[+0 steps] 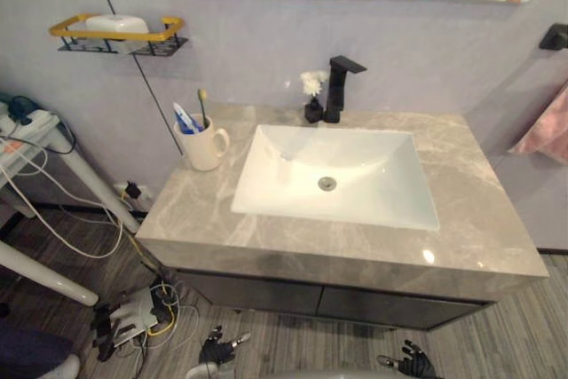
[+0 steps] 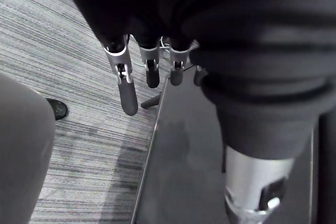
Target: Organize washtable
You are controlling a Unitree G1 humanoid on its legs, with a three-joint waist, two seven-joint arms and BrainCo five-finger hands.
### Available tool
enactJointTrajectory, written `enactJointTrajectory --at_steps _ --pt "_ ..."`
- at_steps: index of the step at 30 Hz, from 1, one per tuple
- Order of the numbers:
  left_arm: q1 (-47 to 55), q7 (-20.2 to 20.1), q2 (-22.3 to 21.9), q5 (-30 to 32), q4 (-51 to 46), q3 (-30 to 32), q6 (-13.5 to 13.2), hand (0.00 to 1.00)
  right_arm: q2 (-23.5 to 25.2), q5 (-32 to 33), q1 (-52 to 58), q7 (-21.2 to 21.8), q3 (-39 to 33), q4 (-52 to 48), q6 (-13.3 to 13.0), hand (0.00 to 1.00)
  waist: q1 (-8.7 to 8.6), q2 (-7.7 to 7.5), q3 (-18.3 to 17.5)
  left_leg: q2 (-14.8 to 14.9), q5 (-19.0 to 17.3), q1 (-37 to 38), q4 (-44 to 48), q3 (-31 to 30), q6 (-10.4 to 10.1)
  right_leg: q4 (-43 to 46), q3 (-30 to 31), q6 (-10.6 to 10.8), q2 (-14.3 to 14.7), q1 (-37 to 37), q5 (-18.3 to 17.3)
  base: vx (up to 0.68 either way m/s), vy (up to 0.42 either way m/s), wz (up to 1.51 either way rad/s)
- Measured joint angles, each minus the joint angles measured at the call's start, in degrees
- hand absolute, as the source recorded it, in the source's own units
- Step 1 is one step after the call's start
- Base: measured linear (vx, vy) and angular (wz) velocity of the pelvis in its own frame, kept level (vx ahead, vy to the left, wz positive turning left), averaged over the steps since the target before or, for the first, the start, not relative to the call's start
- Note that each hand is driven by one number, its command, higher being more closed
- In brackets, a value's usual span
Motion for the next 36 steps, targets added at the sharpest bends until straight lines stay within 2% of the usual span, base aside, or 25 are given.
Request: enactJointTrajectory --at_steps 6,8,10,11,12,13,14,15,16,17,18,20,23,25,26,27,28,29,30,31,32,33,34,35,36 --pt "0.0 0.0 0.1 0.0 0.0 -0.2 0.0 0.0 -0.7 -0.1 -0.9 0.0 0.4 1.6 0.2 0.0 0.02 -0.03 0.0 0.0 -0.3 0.0 0.0 0.4 0.2 0.0 0.8 0.1 0.0 -0.2 -0.1 0.0 0.004 -0.02" --pt "0.0 0.0 0.0 -0.1 -0.3 -0.2 -0.1 0.0 -0.8 -0.3 -1.6 0.1 1.2 1.6 0.2 0.0 0.25 0.09 0.4 0.0 -1.7 -0.2 1.4 0.6 0.3 2.0 1.2 0.2 -0.3 -0.8 -1.4 0.0 0.035 -0.1" --pt "-0.1 -0.1 0.1 -0.2 -0.9 -0.9 -0.1 0.0 -1.6 -0.8 -2.1 0.1 1.9 1.5 0.2 0.0 0.29 0.47 1.2 -0.5 -2.8 -1.3 3.7 0.6 0.8 11.9 2.5 0.4 -2.5 -5.3 -5.8 -0.02 0.072 -0.07" --pt "-0.2 -0.1 0.6 -0.6 -1.4 -1.8 -0.4 0.0 -1.7 -0.8 -2.7 0.2 2.6 1.5 0.2 0.0 0.25 -0.09 2.1 -1.6 -2.8 -1.5 4.3 0.2 0.9 18.5 3.3 0.0 -4.6 -8.0 -8.9 -0.01 0.072 0.12" --pt "-0.4 -0.1 0.7 -0.6 -1.4 -2.3 -0.4 0.0 -1.7 -0.8 -2.8 0.2 2.9 1.5 0.2 0.0 0.17 -0.25 2.4 -2.1 -2.8 -1.6 4.6 -0.3 0.9 21.4 4.2 -0.4 -5.5 -9.0 -10.2 -0.02 0.069 0.38" --pt "-0.8 0.0 1.2 -0.6 -1.5 -2.7 -0.4 0.0 -1.4 -0.8 -2.9 0.2 3.0 1.5 0.2 0.0 0.12 -1.11 3.1 -2.9 -2.9 -2.1 5.3 -1.8 1.1 24.9 7.6 -1.6 -6.0 -10.3 -12.2 -0.02 0.032 0.49" --pt "-1.0 0.0 1.5 -0.5 -1.5 -2.8 -0.3 0.0 -1.3 -0.8 -2.8 0.2 3.1 1.5 0.2 0.0 0.13 -0.43 3.4 -3.2 -2.9 -2.4 5.5 -2.8 1.2 26.0 10.2 -2.4 -5.7 -10.4 -13.9 -0.01 -0.057 1.02" --pt "-1.3 0.1 2.2 -0.6 -2.4 -2.7 -0.3 0.0 0.3 -0.9 -2.8 0.2 3.7 1.5 0.2 0.0 0.16 -2.81 3.5 -4.3 -2.9 -4.4 6.9 -6.4 1.2 26.3 17.5 -1.0 -3.7 -10.0 -19.6 -0.01 -0.118 1.07" --pt "-1.5 0.1 2.3 -0.5 -2.6 -2.5 -0.3 0.0 0.4 -0.8 -2.9 0.2 4.2 1.5 0.2 0.0 0.15 -3.09 3.5 -4.4 -2.9 -5.4 7.5 -7.9 1.2 26.4 18.7 -0.4 -2.7 -9.9 -20.5 0.0 -0.204 1.47" --pt "-1.6 0.0 2.3 -0.5 -2.8 -2.5 0.0 0.0 0.2 -0.7 -2.8 0.2 4.6 1.3 0.2 0.0 0.32 -3.11 3.5 -4.3 -2.7 -6.7 7.9 -11.1 1.1 26.3 19.1 -0.8 -1.4 -9.0 -21.5 0.01 -0.177 1.17" --pt "-1.5 0.2 1.9 -0.7 -3.6 -2.2 0.1 0.0 -0.2 -0.7 -2.6 0.1 4.9 0.9 0.2 0.0 1.56 -2.83 3.4 -4.2 -2.4 -7.1 8.0 -12.9 1.0 26.3 17.4 -0.9 -1.4 -8.9 -22.0 0.03 -0.145 1.01" --pt "-1.6 0.2 1.0 -0.6 -4.2 -2.0 0.2 0.0 -0.6 -0.4 -1.9 -0.1 5.1 -0.4 0.2 0.0 2.36 -2.45 3.3 -4.3 -1.4 -8.4 7.9 -15.9 0.4 25.6 13.5 -0.5 -1.8 -7.1 -22.0 0.08 -0.092 0.81" --pt "-1.4 0.4 0.8 -0.7 -4.8 -1.7 0.4 0.0 -0.3 0.4 -0.9 -0.4 5.2 -1.4 0.3 0.0 2.35 -2.33 3.2 -5.2 1.0 -10.9 8.0 -21.6 1.3 22.0 5.3 -0.4 -1.9 -3.2 -21.1 0.12 -0.094 1.29" --pt "-1.5 0.6 0.7 -1.1 -5.9 -1.4 0.6 0.0 0.0 1.4 -0.7 -0.8 5.3 -1.8 0.7 0.0 3.27 -2.77 3.4 -5.7 2.9 -12.6 8.3 -21.9 1.8 20.2 1.8 -0.8 -1.8 -1.4 -20.8 0.05 -0.068 1.23" --pt "-1.4 0.7 0.8 -1.1 -6.5 -1.3 0.6 0.0 0.1 1.4 -0.5 -0.6 5.5 -2.0 1.2 0.0 3.29 -3.02 3.6 -6.0 4.2 -14.4 9.3 -20.0 2.7 19.7 -0.2 -0.9 -2.0 -0.7 -20.7 -0.02 -0.037 1.39" --pt "-1.2 1.2 0.9 -1.1 -7.4 -1.3 0.7 0.0 0.3 1.4 -0.7 -0.6 5.5 -2.0 1.5 0.0 3.12 -3.25 3.7 -6.1 6.7 -16.5 10.2 -13.9 4.4 19.8 -1.4 -1.5 -2.2 -0.7 -20.4 -0.04 -0.01 1.17" --pt "-1.2 1.4 0.9 -1.1 -7.6 -1.3 0.7 0.0 0.3 1.4 -0.8 -0.5 5.5 -2.3 1.7 0.0 2.85 -3.29 3.8 -5.5 8.0 -17.1 10.0 -9.9 5.8 19.8 -1.8 -2.1 -2.3 -0.8 -20.0 -0.05 0.004 1.03" --pt "-1.3 1.5 0.8 -1.1 -8.1 -1.4 0.9 0.0 0.3 1.4 -0.6 -0.4 5.5 -3.0 2.2 0.0 2.46 -3.38 4.0 -4.6 8.8 -17.6 9.5 -3.5 7.1 19.6 -2.8 -3.1 -2.7 -0.8 -19.3 -0.08 0.057 0.96" --pt "-1.6 1.5 0.4 -1.0 -8.6 -1.5 1.1 0.0 0.0 1.4 -0.2 -0.1 5.3 -4.2 2.3 0.0 1.86 -2.85 4.8 -1.5 3.2 -19.2 17.4 9.7 9.2 19.7 -4.9 -3.3 -1.9 0.1 -19.3 -0.07 0.06 0.87" --pt "-1.6 1.5 0.5 -1.0 -8.5 -1.6 1.3 0.0 -0.3 1.4 -0.1 0.1 5.1 -4.9 2.4 0.0 1.58 -2.04 5.0 -0.3 1.6 -19.6 20.2 13.2 10.4 19.8 -5.8 -3.2 -1.3 0.7 -19.4 -0.11 0.085 0.81" --pt "-1.2 1.5 0.6 -0.8 -8.4 -2.6 1.4 0.0 -0.4 1.3 -0.1 -0.1 5.2 -5.6 2.2 0.0 1.14 -1.09 5.0 -0.1 2.0 -20.0 20.4 14.8 10.1 19.9 -6.3 -2.6 -0.3 0.9 -19.9 -0.17 0.048 0.65" --pt "-1.4 1.6 1.4 -0.3 -8.3 -4.4 1.3 0.0 -0.2 1.3 -0.7 -0.7 5.2 -5.5 2.1 0.0 1.2 -1.01 5.2 -2.0 3.2 -18.8 15.4 13.7 8.6 19.0 -6.2 -2.1 -0.6 0.7 -21.4 -0.16 0.041 0.71" --pt "-2.3 1.5 1.8 -0.1 -7.9 -5.0 1.4 0.0 0.4 1.3 -1.2 -1.2 5.2 -5.1 2.1 0.0 0.7 -2.58 4.9 -3.2 4.2 -17.7 11.8 13.9 9.0 18.2 -6.8 -2.5 -1.5 0.9 -21.2 -0.15 0.05 0.77" --pt "-2.5 1.4 3.1 0.0 -7.3 -5.0 1.6 0.0 1.8 1.3 -1.5 -1.6 5.2 -4.7 1.7 0.0 0.15 -4.22 4.4 -3.3 2.2 -17.0 13.0 17.5 11.3 16.1 -9.0 -3.3 -2.9 1.2 -19.1 -0.05 0.062 0.62" --pt "-2.5 1.5 3.3 0.0 -5.8 -5.0 1.7 0.0 2.4 1.4 -2.0 -1.8 5.3 -5.2 1.1 0.0 0.19 -3.68 4.4 -2.3 0.7 -16.2 19.2 18.5 11.7 16.2 -9.6 -2.9 -3.1 1.3 -18.6 -0.06 0.086 0.49"
